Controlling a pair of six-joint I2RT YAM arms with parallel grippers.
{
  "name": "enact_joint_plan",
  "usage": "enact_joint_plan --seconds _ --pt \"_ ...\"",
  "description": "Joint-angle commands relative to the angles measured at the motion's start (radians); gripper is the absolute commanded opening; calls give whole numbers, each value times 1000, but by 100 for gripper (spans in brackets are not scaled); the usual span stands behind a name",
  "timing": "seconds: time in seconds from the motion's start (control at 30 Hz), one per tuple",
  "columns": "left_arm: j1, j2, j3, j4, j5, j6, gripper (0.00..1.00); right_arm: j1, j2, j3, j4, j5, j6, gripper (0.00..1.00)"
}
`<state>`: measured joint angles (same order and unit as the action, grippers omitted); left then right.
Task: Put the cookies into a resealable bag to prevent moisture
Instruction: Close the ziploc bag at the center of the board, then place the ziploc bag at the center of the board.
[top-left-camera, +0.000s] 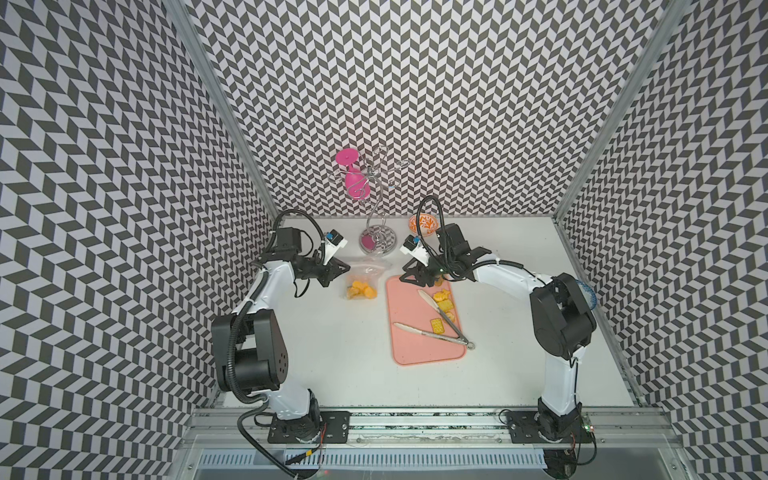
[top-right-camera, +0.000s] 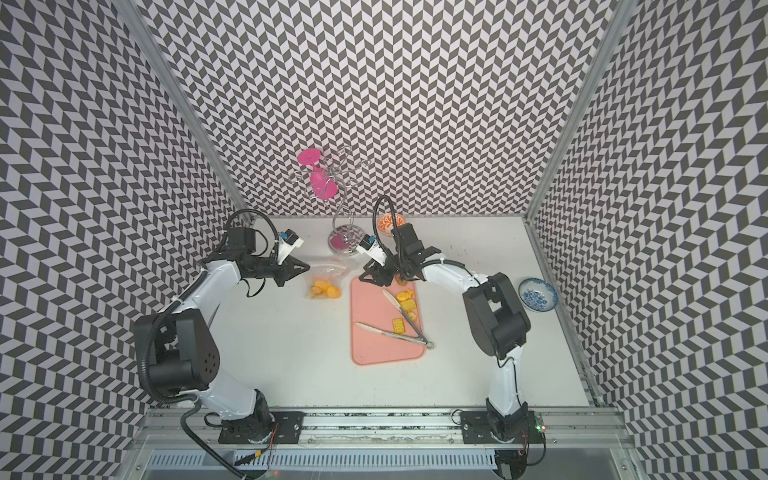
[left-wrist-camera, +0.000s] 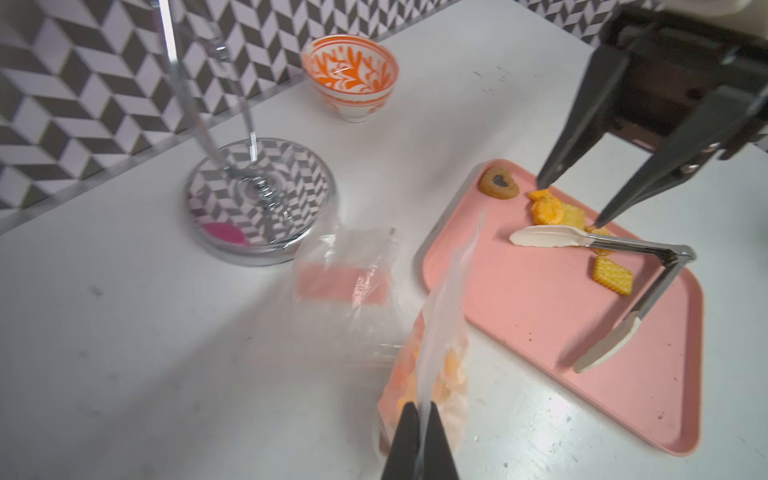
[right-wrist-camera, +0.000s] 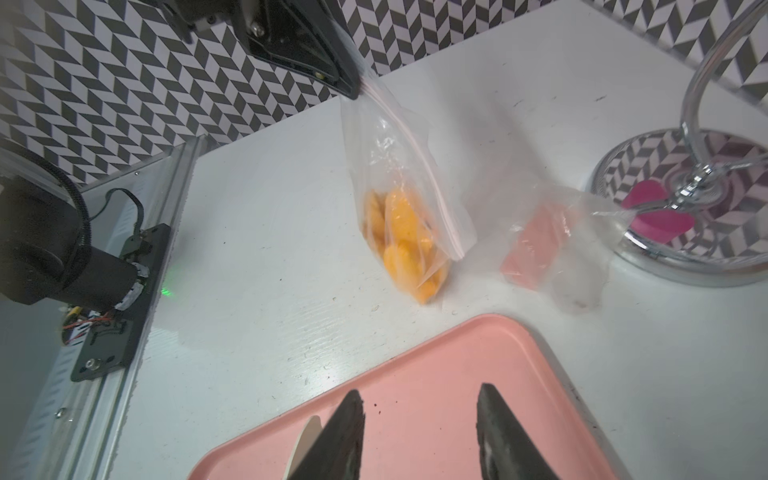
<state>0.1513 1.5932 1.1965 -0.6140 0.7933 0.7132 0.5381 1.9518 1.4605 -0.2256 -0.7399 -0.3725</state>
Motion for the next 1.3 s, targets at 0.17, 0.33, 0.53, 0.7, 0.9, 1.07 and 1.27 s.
enact_joint_plan --seconds 0.17,0.33,0.53,0.7,0.9,1.07,1.27 --pt "109 -32 -58 208 -307 -220 0 -4 -66 -32 116 41 58 50" --pt "169 -4 -37 257 -443 -376 0 -4 -68 -31 109 52 63 50" --pt "220 45 -7 297 -543 -456 2 -4 -73 -44 109 67 69 51" --pt "218 105 62 265 -608 -473 22 -7 -98 -66 117 101 68 53" --pt "200 65 84 265 -687 -482 73 -21 -133 -91 106 144 86 57" --pt "156 -27 92 273 -805 -485 84 -46 -174 -126 114 179 132 60" --pt "83 -71 135 181 -647 -553 83 -71 -227 -206 138 189 168 61"
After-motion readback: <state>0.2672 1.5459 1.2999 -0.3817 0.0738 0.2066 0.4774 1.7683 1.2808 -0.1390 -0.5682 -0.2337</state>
